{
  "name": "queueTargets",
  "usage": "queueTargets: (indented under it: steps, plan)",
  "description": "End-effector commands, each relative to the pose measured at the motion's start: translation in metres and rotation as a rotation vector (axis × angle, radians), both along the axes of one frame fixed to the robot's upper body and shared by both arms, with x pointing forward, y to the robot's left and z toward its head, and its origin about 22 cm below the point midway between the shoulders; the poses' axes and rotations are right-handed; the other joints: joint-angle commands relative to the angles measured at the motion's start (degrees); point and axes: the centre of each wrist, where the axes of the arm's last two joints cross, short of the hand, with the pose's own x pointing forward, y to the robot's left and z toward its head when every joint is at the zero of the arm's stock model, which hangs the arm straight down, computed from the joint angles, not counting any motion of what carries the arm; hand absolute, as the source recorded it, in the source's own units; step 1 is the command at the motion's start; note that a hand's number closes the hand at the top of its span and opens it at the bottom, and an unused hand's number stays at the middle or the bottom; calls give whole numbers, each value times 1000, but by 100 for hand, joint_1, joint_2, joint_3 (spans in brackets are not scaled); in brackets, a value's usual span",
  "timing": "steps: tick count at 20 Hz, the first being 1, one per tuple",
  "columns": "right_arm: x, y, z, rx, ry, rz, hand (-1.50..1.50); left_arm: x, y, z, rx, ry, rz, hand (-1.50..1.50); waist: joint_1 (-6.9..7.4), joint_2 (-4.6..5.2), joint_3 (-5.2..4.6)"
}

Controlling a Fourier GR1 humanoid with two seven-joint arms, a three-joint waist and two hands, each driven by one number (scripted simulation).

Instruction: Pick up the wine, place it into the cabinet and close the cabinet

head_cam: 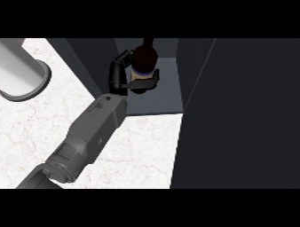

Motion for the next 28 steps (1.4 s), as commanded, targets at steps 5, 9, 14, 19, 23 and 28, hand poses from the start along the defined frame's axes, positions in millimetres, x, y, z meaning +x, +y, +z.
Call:
queueTargets:
  steps: [5,9,14,19,23,28]
  plan:
    - [-7,4,10,3,-36,53,-150,5,9,-2,142,10,102,150,-61,38,-3]
    - [-15,1,2,-2,-25,58,-150,15,9,14,202,30,126,150,-120,39,3]
    - [1,1,0,4,-42,57,-150,17,20,13,177,65,116,150,-198,122,1]
    - [-12,10,4,7,-58,79,-150,14,22,8,225,100,198,150,-257,107,-7]
    - [-6,12,2,13,-38,84,-150,6,18,-5,104,116,148,150,-222,121,-12]
    - [-12,11,5,8,-39,95,-150,1,16,-13,-57,152,99,150,-312,113,-17]
